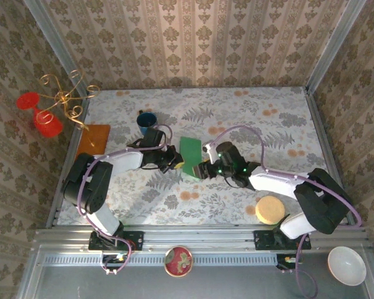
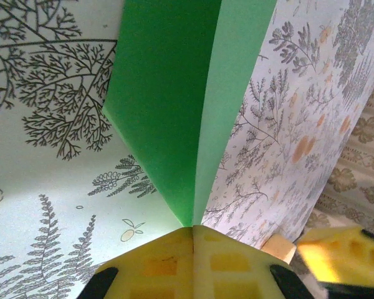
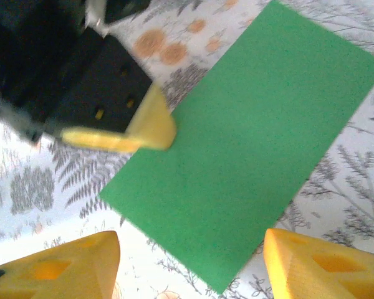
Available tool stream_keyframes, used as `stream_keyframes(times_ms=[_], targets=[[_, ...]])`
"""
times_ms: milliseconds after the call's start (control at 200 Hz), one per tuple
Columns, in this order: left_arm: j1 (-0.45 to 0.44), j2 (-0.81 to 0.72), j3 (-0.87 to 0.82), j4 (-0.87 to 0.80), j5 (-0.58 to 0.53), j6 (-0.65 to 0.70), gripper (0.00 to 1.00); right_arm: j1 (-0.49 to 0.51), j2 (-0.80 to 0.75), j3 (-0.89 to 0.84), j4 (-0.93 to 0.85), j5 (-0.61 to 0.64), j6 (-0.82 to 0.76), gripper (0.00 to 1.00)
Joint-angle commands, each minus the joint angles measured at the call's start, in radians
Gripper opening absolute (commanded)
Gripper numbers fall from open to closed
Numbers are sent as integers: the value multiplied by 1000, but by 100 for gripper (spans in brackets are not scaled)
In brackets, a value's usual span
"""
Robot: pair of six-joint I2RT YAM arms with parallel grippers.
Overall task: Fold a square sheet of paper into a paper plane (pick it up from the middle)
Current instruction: Third fold the triangle at the center of the table.
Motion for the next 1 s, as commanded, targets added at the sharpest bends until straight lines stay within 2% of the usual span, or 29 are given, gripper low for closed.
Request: stream_keyframes(times_ms=[0, 195, 405, 620, 800, 995], targets=[[-9, -29, -13, 5, -24, -53, 0, 44, 19, -22, 155, 47, -189, 65], [-14, -25, -11, 2, -27, -66, 0, 130, 117, -23, 237, 84, -380, 63], [-19, -19, -11, 5, -29, -75, 0, 151, 200, -25, 317, 124, -471, 62], [-23, -16, -9, 5, -26, -77, 0, 155, 255, -34, 417, 213, -524, 53], [-25, -16, -11, 4, -27, -78, 0, 155, 251, -40, 429, 211, -542, 41], [-26, -15, -14, 2, -29, -78, 0, 157, 231, -54, 429, 199, -547, 34]])
